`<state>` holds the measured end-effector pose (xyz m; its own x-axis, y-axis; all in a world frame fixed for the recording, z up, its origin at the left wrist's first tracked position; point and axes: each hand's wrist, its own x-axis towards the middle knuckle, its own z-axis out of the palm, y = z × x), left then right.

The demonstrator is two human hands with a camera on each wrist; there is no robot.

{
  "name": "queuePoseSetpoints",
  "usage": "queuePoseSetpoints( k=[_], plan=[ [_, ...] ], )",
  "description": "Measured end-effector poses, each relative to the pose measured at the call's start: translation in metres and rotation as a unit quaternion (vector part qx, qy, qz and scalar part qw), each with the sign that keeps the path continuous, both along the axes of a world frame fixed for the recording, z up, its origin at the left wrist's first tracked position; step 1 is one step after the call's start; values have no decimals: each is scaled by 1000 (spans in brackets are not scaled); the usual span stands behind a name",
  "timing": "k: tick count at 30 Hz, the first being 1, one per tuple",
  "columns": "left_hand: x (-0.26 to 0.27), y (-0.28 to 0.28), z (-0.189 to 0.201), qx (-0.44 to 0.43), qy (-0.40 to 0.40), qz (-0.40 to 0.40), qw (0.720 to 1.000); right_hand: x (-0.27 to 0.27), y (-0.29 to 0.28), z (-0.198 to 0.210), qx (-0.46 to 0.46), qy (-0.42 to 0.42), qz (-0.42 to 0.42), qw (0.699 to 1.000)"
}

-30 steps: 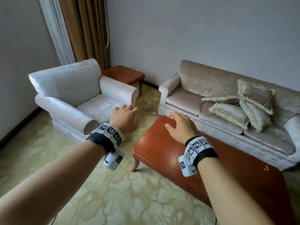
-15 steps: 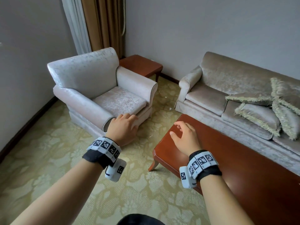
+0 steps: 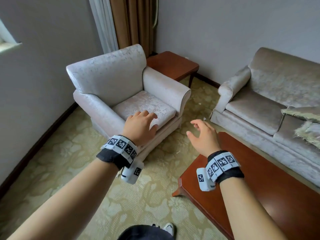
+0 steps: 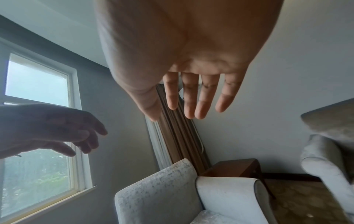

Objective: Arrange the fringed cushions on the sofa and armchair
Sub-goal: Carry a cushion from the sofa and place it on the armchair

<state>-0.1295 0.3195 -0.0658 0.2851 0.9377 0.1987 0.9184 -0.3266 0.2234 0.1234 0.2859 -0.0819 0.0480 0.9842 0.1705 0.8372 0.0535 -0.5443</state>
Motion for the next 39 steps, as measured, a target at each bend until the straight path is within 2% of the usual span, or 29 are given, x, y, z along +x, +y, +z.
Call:
queuePoseSetpoints(
  k=[6,9,13,17,22,23,27,32,36,39],
  plan=[
    [-8,64,15,5,29,62,998,-5,101,11,-11,-11,71,997],
    [-17,90,14,-1,19,87,996,-9,139,10,-21,10,104,994],
    [-27,138,5,0,-17,114,993,-9,191,1,-25,-7,120,992],
    [-28,198,-5,4,-36,110,993,0,240,-4,-26,-19,101,994],
    [-8,304,-8,13,-29,53,998,34,297,7,-9,-84,17,996],
    [-8,311,-10,13,-23,46,999,37,299,7,-11,-91,11,996],
    [36,393,-8,11,-13,-32,999,73,334,10,-13,-106,-72,992],
    [110,464,0,15,-6,-123,992,121,362,10,-35,-95,-146,984],
    [173,518,1,26,21,-168,985,165,403,6,-28,-103,-189,976],
    [212,560,2,42,41,-171,983,198,450,-4,-22,-116,-192,974]
  ],
)
